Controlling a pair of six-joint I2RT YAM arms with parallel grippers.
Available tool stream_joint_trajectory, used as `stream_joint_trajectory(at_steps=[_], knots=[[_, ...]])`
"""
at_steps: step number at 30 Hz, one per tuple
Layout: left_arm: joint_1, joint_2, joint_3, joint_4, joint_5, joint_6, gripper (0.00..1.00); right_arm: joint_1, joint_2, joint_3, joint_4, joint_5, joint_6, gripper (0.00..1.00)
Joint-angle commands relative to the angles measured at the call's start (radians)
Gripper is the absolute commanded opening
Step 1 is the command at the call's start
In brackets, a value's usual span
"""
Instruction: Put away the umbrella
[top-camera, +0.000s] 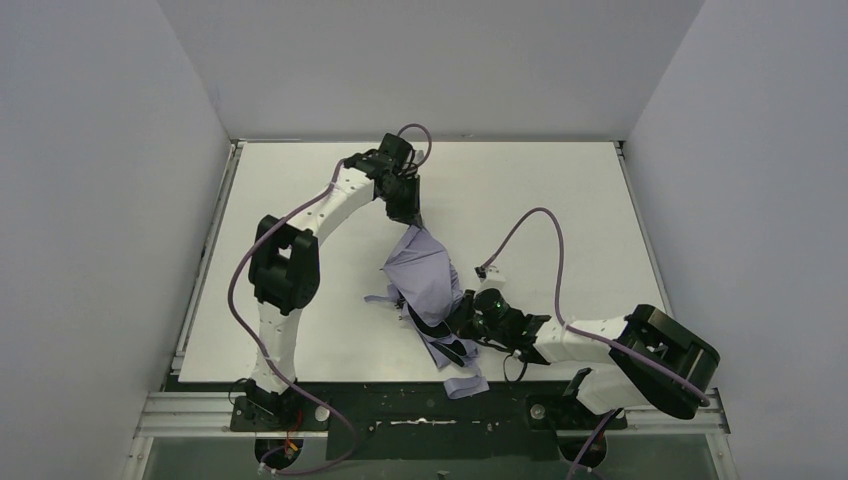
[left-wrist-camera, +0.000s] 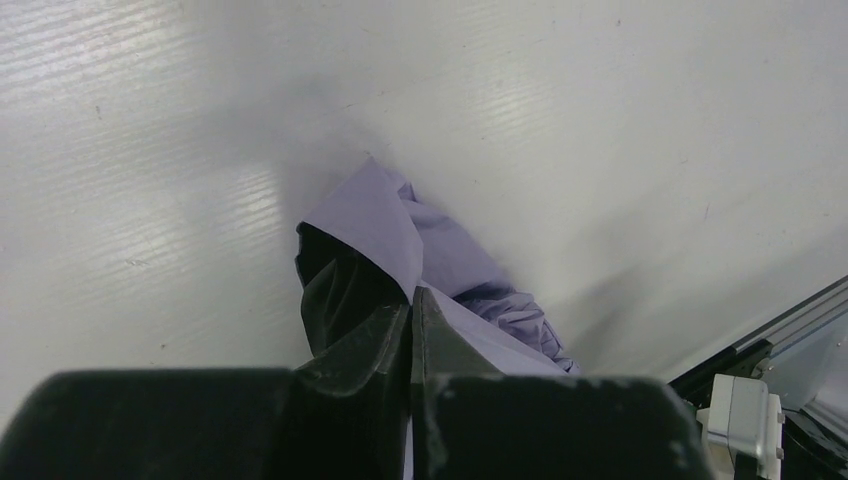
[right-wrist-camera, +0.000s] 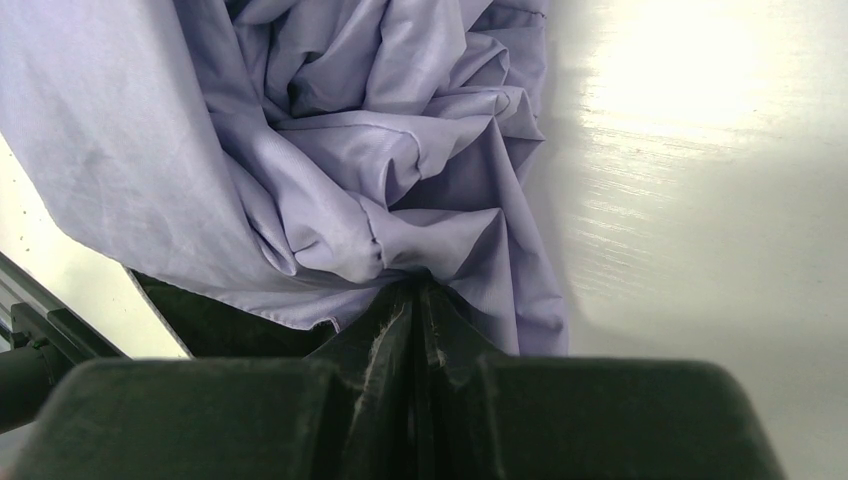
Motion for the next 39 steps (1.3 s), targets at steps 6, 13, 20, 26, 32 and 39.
stream_joint_trajectory(at_steps=[6, 13, 20, 26, 32, 39], knots=[[0.039, -0.16, -0.061, 0.234, 0.046, -0.074, 0.0, -0.003, 0.007, -0.048, -0.166, 0.069, -0.026, 0.0], [0.061, -0.294, -0.17, 0.432, 0.058, -0.18, 0.0, -0.001, -0.001, -0.047, -0.17, 0.068, -0.026, 0.0], [0.099, -0.387, -0.244, 0.548, 0.073, -0.279, 0.0, 0.0, -0.012, -0.049, -0.176, 0.07, -0.026, 0.0], [0.107, -0.441, -0.267, 0.615, 0.129, -0.309, 0.0, 0.0, -0.003, -0.048, -0.168, 0.067, -0.026, 0.0], [0.078, -0.524, -0.367, 0.677, 0.176, -0.312, 0.0, -0.001, -0.009, -0.038, -0.161, 0.058, -0.022, 0.0], [0.004, -0.647, -0.554, 0.68, 0.084, -0.275, 0.0, 0.004, -0.073, -0.023, -0.161, 0.042, -0.035, 0.0]])
